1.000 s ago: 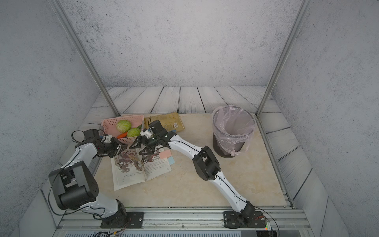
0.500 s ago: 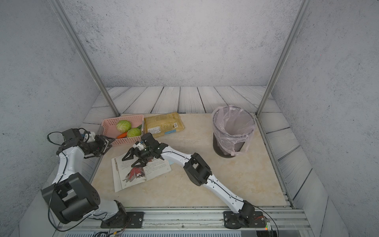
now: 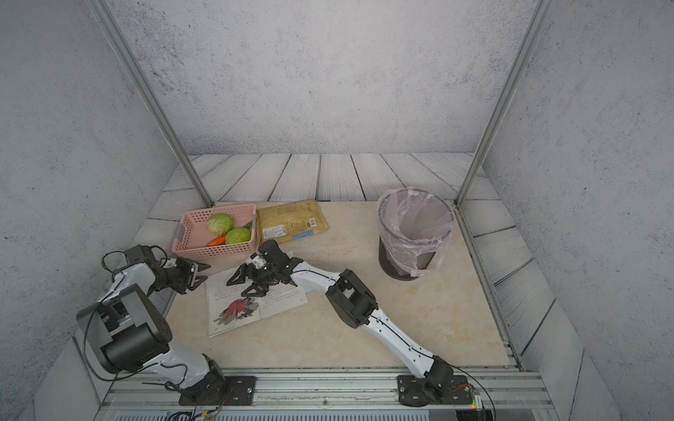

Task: Peel off the used sticky note
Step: Turn the page of the book at the center of the board.

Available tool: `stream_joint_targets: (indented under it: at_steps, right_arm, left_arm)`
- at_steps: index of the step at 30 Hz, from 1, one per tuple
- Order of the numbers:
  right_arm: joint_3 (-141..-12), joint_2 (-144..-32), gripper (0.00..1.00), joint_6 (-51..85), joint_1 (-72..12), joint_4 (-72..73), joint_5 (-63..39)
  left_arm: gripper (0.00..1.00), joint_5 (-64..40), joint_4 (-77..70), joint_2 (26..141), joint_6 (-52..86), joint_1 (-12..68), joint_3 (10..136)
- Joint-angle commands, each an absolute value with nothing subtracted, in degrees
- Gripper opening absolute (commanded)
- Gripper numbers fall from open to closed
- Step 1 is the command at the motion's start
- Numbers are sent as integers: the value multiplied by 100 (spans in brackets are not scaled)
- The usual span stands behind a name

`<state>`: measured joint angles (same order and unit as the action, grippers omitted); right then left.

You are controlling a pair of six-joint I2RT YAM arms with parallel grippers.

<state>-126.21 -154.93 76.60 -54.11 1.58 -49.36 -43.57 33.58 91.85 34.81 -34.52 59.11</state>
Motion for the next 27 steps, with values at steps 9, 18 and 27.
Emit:
stream_joint_targets:
  at_steps: [9,18,27]
  right_arm:
    - [-9453,-14167,82,7725,-4791,364,-3354]
    - [-9099,-13735,82,7772,-4745,800,-3347]
    - [-9321,-13141,82,6948,-4675,143,-3594]
  left_arm:
    - [40,-4761,2953,9952,3546,-1979,5926]
    - [23,-5049,2685,10824,3647,-984,6172]
    - [18,-4072,2913,11176,3200,-923,6009]
